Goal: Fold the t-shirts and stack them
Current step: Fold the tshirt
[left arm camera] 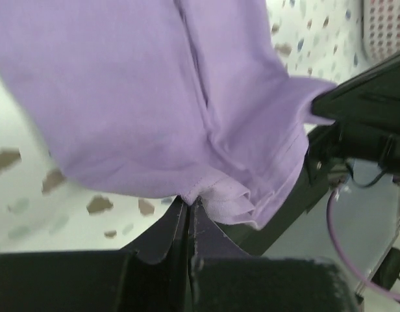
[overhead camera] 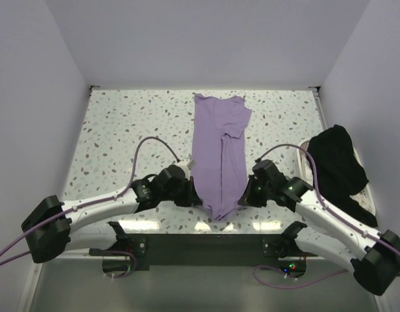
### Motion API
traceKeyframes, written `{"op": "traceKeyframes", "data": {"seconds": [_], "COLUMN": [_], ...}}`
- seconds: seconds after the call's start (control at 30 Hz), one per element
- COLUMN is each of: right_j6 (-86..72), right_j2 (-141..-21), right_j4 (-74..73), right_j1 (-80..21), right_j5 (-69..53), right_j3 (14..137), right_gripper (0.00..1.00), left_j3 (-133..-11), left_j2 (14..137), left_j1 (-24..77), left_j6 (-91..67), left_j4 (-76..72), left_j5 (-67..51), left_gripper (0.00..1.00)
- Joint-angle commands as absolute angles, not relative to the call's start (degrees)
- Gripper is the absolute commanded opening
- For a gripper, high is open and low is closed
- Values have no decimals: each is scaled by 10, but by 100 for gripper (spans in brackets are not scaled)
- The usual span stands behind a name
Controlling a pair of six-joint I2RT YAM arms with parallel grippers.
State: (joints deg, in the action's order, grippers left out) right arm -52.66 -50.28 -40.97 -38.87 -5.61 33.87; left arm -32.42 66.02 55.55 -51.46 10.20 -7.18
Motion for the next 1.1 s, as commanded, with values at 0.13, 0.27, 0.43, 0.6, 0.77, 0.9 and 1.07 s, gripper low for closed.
{"op": "traceKeyframes", "data": {"seconds": [0.13, 0.27, 0.43, 0.6, 0.77, 0.9, 1.07], "right_j6": [-484, -472, -454, -452, -450, -446, -451], "right_j2": [-683, -772, -863, -939, -986, -1022, -1054], "right_j4": [-258, -206, -192, -174, -148, -142, -134], "right_j1": [-332, -278, -254, -209, -172, -153, -131], "right_j5": [31, 16, 26, 4, -19, -41, -72], "right_j3": [463, 511, 591, 637, 663, 699, 720], "right_gripper": [0, 0, 0, 0, 0, 0, 0], "left_j3": [-441, -491, -566, -633, -714, -741, -768], "left_j2": [784, 865, 932, 997, 1064, 1093, 1117], "left_j1": [454, 409, 366, 327, 303, 283, 269], "left_j6": [-469, -490, -491, -488, -469, -470, -463], "left_j4": [41, 11, 9, 10, 38, 40, 47], "left_j5": [-58, -56, -47, -54, -74, -80, -79], "left_gripper": [0, 0, 0, 0, 0, 0, 0]}}
